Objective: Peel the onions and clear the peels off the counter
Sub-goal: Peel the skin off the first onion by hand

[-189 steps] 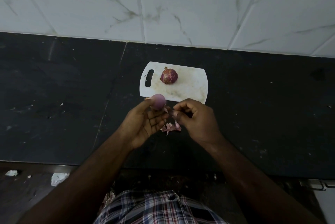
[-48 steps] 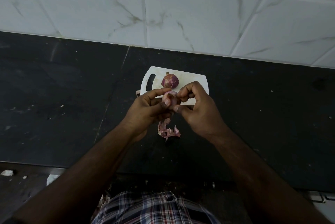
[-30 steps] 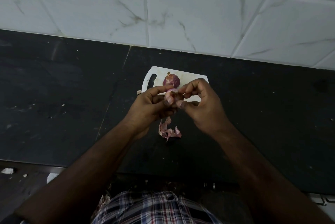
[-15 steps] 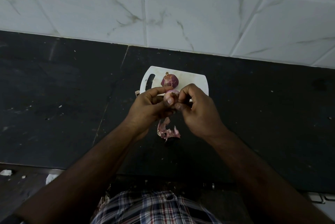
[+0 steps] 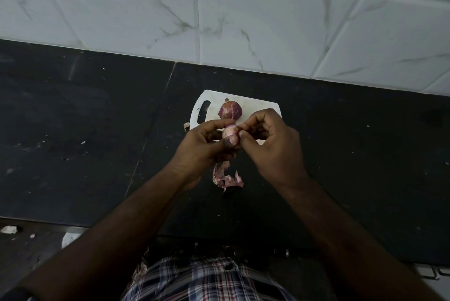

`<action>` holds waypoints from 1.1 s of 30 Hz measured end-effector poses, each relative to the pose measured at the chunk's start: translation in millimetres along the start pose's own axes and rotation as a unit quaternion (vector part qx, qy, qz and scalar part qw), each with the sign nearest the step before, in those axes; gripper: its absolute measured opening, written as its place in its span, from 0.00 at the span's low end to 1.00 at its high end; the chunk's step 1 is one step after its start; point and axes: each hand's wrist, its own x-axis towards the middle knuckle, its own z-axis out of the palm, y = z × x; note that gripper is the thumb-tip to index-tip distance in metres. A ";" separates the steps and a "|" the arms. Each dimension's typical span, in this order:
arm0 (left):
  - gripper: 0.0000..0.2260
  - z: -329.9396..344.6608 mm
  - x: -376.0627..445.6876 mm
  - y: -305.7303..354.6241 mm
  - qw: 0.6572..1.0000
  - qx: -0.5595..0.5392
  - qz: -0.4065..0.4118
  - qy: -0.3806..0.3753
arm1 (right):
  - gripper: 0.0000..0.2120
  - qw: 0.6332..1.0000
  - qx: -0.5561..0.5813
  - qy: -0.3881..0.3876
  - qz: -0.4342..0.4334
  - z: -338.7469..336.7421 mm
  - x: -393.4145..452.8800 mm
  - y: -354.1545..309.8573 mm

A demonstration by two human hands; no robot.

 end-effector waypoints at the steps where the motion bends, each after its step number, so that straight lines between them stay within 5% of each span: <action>1: 0.24 0.4 0.1 0.1 1.000 0.006 0.003 0.000 | 0.08 1.000 -0.003 0.005 0.001 0.7 -0.9 -0.7; 22: 0.10 -7.6 -2.7 8.5 0.991 0.071 -0.032 -0.110 | 0.12 0.992 -0.008 -0.123 -0.029 -6.2 7.5 -4.5; 27: 0.15 -12.1 -1.9 6.8 0.991 -0.010 -0.076 -0.111 | 0.16 0.988 0.076 -0.130 0.032 -17.8 11.4 -2.8; 33: 0.21 -11.4 0.0 4.6 0.992 0.009 -0.057 -0.114 | 0.15 0.995 0.040 -0.094 0.016 -12.4 7.1 -2.0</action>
